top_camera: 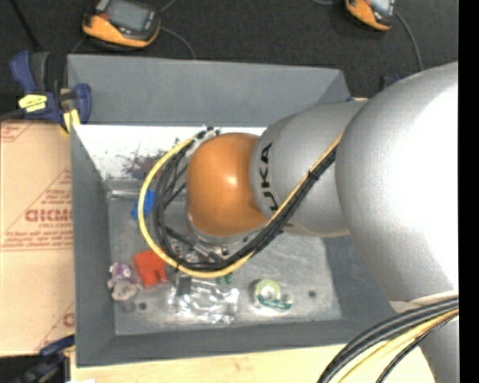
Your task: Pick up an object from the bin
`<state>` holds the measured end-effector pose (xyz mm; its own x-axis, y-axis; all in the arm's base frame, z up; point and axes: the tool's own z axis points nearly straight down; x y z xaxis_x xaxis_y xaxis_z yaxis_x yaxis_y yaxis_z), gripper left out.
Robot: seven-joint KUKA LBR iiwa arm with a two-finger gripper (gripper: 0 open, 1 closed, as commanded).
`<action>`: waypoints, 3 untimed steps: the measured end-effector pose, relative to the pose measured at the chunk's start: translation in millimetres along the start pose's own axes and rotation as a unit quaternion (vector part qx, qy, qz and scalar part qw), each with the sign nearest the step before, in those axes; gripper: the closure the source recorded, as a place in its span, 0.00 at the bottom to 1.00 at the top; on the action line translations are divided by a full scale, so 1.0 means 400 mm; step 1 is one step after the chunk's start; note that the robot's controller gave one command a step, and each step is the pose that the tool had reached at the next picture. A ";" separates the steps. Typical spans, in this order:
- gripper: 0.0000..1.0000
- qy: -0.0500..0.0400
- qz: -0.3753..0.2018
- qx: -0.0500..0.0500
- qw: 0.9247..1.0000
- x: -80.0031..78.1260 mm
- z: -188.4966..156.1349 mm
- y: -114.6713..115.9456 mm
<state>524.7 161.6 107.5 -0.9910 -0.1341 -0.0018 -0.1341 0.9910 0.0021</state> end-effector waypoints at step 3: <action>1.00 -0.006 0.083 0.000 0.996 0.070 -0.810 0.075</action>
Offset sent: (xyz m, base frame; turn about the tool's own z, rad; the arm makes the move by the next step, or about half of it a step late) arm -0.0466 -0.0059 0.1089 -0.0252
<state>492.5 186.9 431.6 -0.9994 0.0326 -0.0136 0.0325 0.9995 0.0040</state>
